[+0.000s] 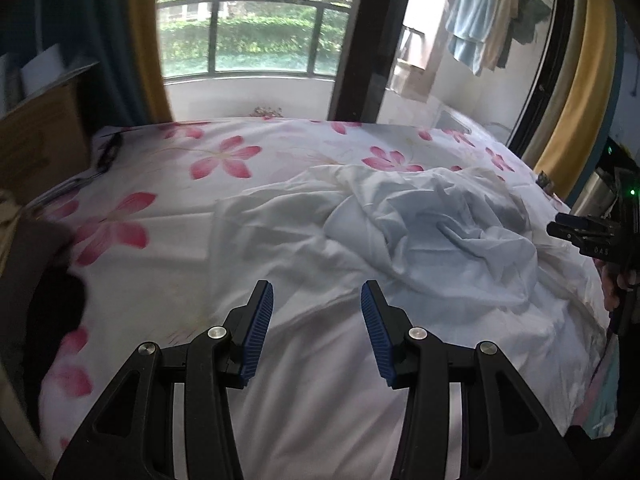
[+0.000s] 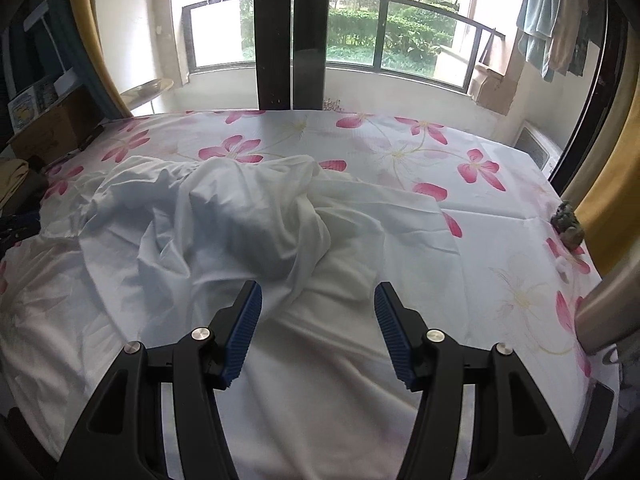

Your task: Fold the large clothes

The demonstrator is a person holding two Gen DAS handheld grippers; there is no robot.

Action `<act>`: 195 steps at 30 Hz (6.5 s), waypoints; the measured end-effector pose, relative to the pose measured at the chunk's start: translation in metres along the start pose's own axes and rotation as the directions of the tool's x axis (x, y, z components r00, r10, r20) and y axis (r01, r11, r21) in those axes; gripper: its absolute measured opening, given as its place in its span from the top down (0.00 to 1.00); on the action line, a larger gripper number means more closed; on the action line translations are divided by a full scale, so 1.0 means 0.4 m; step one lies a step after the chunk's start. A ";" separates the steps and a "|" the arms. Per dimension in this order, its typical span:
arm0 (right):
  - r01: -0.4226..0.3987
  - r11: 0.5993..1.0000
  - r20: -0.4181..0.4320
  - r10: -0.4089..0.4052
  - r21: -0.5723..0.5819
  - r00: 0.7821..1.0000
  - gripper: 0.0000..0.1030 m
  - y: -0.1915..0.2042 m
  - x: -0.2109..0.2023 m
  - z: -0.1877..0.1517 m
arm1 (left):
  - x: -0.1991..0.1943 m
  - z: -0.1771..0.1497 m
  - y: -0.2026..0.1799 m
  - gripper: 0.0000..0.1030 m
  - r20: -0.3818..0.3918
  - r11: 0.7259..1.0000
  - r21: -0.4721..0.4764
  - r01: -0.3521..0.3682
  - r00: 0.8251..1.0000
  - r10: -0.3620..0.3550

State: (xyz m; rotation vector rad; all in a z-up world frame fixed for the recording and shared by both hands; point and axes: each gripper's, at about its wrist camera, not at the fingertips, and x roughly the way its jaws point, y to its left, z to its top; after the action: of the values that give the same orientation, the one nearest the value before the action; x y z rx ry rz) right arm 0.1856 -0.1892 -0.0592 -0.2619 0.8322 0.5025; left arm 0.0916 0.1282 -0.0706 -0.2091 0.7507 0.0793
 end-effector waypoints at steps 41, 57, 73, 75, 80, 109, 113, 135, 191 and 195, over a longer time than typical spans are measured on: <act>0.254 0.907 -0.099 -0.234 0.336 0.967 0.40 -0.295 -0.189 -0.351 | -0.236 -0.370 0.077 0.45 -0.061 0.989 -0.002 -0.151 0.987 0.150; 0.174 0.953 -0.081 -0.158 0.249 0.984 0.39 -0.177 -0.148 -0.364 | -0.256 -0.394 0.051 0.45 -0.092 0.974 0.008 -0.228 0.969 0.227; 0.237 0.909 -0.001 -0.252 0.343 0.968 0.96 -0.269 -0.226 -0.401 | -0.262 -0.398 0.005 0.94 -0.087 0.971 0.146 -0.190 0.975 0.204; 0.239 0.912 0.019 -0.261 0.334 0.965 0.96 -0.267 -0.241 -0.392 | -0.266 -0.397 -0.010 0.95 -0.073 0.957 0.188 -0.219 0.969 0.236; 0.248 0.912 0.060 -0.281 0.326 0.958 0.96 -0.264 -0.272 -0.366 | -0.310 -0.365 -0.008 0.95 -0.005 0.956 0.178 -0.234 0.971 0.239; 0.247 0.916 0.207 -0.321 0.316 0.924 0.96 -0.286 -0.322 -0.135 | -0.318 -0.132 0.064 0.95 0.211 0.977 0.009 -0.215 0.955 0.208; 0.249 0.914 0.211 -0.325 0.320 0.922 0.96 -0.295 -0.305 -0.100 | -0.293 -0.095 0.083 0.95 0.218 0.975 0.004 -0.221 0.952 0.215; 0.258 0.922 0.204 -0.322 0.287 0.924 0.96 -0.343 -0.149 0.071 | -0.093 0.078 0.155 0.95 0.139 0.979 -0.002 -0.202 0.970 0.200; 0.475 0.856 -0.038 -0.478 0.203 0.878 0.60 -0.405 0.235 0.241 | 0.202 0.277 0.323 0.60 0.043 0.932 -0.201 -0.303 0.948 0.317; 0.482 0.859 0.037 -0.495 0.174 0.868 0.58 -0.362 0.148 0.248 | 0.103 0.291 0.298 0.57 0.196 0.905 -0.215 -0.368 0.891 0.409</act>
State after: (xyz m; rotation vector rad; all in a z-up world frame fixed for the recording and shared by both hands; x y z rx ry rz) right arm 0.3578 -0.2528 -0.0355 -0.2917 0.6887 -0.0344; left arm 0.1820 0.2698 -0.0352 -0.2063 0.5371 0.5477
